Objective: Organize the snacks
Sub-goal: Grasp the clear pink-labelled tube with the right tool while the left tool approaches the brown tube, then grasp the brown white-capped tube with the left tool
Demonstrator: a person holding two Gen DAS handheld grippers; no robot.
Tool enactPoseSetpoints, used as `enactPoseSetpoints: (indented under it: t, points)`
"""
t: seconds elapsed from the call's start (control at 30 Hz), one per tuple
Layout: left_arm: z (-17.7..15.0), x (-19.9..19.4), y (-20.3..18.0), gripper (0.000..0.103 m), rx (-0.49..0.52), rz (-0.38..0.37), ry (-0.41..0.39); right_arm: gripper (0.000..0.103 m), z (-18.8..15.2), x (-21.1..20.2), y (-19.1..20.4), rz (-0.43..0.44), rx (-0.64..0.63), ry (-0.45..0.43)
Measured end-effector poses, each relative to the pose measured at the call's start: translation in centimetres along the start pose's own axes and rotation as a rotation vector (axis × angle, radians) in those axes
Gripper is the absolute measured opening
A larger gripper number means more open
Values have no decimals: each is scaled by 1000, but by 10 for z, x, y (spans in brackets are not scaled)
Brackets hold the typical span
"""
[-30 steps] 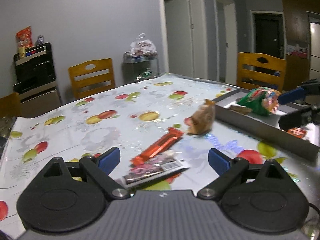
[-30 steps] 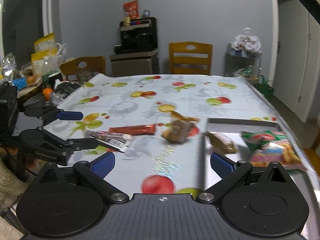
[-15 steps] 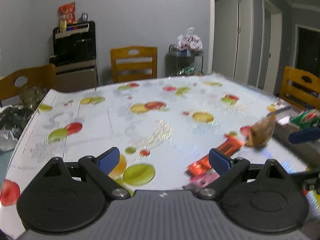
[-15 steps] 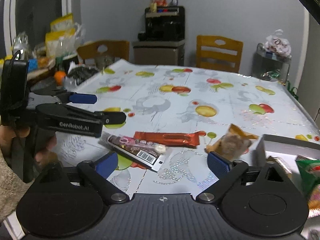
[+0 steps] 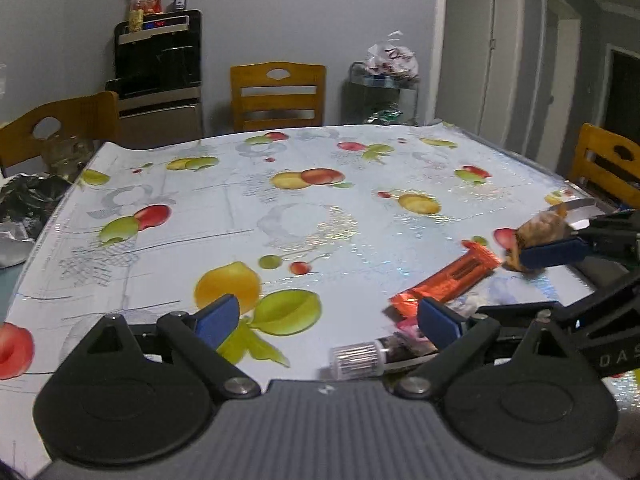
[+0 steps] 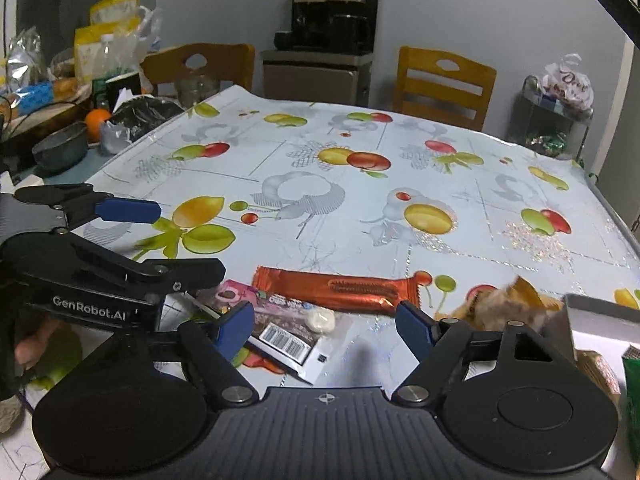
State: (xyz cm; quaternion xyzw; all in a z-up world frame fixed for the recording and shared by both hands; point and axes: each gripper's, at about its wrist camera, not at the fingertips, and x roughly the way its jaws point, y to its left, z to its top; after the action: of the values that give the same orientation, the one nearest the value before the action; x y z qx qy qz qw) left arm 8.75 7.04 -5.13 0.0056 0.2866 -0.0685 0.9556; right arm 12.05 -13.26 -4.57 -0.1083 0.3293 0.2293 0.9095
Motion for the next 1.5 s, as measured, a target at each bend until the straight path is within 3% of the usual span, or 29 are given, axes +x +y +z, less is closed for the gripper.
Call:
enactPoseSetpoints:
  t: [0.2,0.57,0.83,1.0,1.33,1.5]
  points:
    - [1,5,9,97,-35,23,25,71,4,11,1,24,2,6]
    - [1,9,21,97,-101,12,41,47,2,17,1,134,-40,-9]
    - [1,10,21,97,-102,2,46,51,5,18,-5,235,-51,16]
    - [1,10,21,97,-104,2,49,54,1,23,-2,227,-80,46]
    - [0,11,20,97,-98,-4,53,34,-10,10,-9,260,-22,96]
    - [-2,12,17,97,-87,-10,56,31,-18,-1,-15,257,35,96]
